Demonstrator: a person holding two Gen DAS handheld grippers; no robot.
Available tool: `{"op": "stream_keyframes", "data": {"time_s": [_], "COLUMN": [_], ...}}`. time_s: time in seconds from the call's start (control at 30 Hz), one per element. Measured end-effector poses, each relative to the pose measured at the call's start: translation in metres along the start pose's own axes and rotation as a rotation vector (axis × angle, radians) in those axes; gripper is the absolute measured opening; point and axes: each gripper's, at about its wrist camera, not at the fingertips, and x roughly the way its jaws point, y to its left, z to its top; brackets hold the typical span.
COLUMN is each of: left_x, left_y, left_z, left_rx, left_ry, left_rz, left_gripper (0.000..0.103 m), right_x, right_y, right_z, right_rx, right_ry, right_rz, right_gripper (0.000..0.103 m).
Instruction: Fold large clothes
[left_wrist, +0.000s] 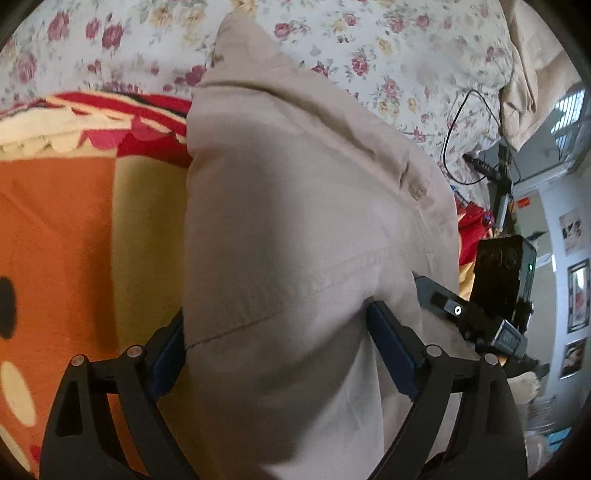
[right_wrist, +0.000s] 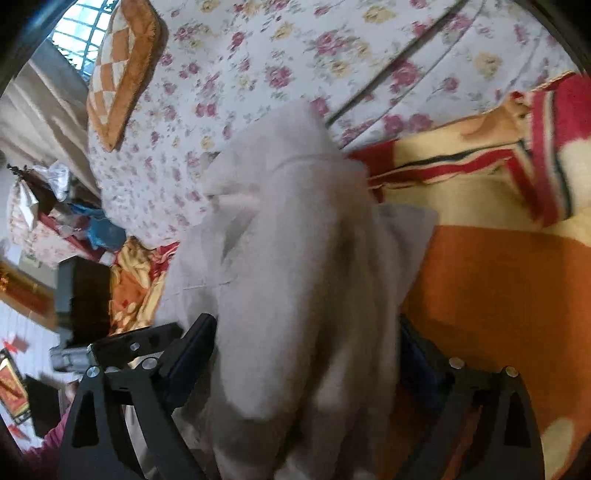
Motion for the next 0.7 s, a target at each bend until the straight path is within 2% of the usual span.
{"op": "stream_keyframes", "data": {"time_s": [0.03,0.07,0.1,0.13,0.17,0.2,0.23,0.33,0.47,0.57,0.6,0.63,0.7], "left_x": [-0.001,-0.002,-0.006,-0.013,-0.020,-0.026,-0.036,-0.072,-0.121,-0.143,-0.143,-0.137,-0.118], "left_y": [-0.002,-0.004,-0.005,-0.004,-0.001,0.001,0.002,-0.006,-0.014,-0.002,0.003,0.008,0.013], "left_z": [-0.001,-0.003,-0.005,-0.006,-0.007,-0.008,-0.011,-0.029,-0.066,-0.094,-0.100,-0.110,-0.119], "left_rx": [0.021,0.045,0.057,0.049,0.030,0.014,-0.004,0.041,0.141,0.134,0.124,0.114,0.097], "left_ry": [-0.006,-0.009,-0.021,-0.037,-0.048,-0.051,-0.053,-0.070,-0.085,-0.092,-0.088,-0.062,-0.026], "left_rz": [-0.019,-0.043,-0.062,-0.082,-0.110,-0.135,-0.171,-0.162,-0.067,-0.002,0.019,0.076,0.140], "left_gripper": [0.089,0.082,0.078,0.066,0.056,0.053,0.050,0.050,0.050,0.050,0.050,0.050,0.051], "right_x": [0.001,0.001,0.001,0.000,-0.003,-0.007,-0.015,-0.029,-0.032,-0.022,-0.016,-0.010,0.003], "right_y": [0.004,0.009,0.013,0.021,0.027,0.034,0.043,0.072,0.113,0.127,0.128,0.129,0.127], "right_z": [-0.003,-0.005,-0.007,-0.010,-0.011,-0.012,-0.015,-0.026,-0.056,-0.081,-0.088,-0.093,-0.105], "right_rx": [0.008,0.010,0.003,-0.010,-0.019,-0.028,-0.036,-0.059,-0.121,-0.130,-0.132,-0.133,-0.132], "right_ry": [-0.013,-0.024,-0.029,-0.035,-0.044,-0.052,-0.063,-0.069,-0.026,0.012,0.026,0.040,0.088], "right_rz": [0.022,0.024,0.017,0.013,0.014,0.019,0.038,0.105,0.153,0.207,0.202,0.180,0.020], "right_gripper": [0.082,0.078,0.064,0.055,0.051,0.042,0.039,0.037,0.037,0.039,0.043,0.051,0.060]}}
